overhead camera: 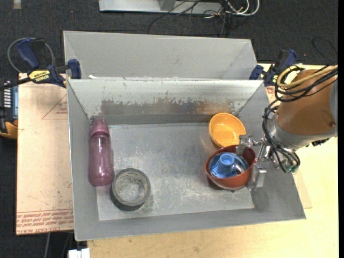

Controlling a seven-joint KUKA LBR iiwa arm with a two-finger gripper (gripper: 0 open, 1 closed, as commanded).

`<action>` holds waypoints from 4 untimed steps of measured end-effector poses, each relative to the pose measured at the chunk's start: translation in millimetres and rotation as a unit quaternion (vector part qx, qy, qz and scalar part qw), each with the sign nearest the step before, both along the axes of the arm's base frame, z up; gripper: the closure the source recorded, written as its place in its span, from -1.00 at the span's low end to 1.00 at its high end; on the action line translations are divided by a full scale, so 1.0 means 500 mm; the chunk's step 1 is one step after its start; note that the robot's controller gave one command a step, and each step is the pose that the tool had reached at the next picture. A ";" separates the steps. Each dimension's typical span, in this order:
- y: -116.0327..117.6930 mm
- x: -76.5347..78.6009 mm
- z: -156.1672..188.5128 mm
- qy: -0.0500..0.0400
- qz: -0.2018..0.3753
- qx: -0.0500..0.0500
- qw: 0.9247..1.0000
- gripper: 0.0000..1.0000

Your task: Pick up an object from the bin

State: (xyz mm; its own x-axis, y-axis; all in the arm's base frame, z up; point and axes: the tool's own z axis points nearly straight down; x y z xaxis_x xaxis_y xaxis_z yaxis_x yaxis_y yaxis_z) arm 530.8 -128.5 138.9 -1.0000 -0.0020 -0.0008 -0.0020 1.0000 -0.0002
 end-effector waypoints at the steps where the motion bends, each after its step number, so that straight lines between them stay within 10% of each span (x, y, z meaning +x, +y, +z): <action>1: 0.000 0.000 0.000 0.000 0.000 0.000 1.000 -1.00; 4: 0.076 0.011 -0.062 0.002 -0.021 0.001 1.000 -1.00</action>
Offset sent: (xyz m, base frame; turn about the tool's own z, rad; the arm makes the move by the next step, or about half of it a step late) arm -0.0109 0.0216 -0.0392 0.0564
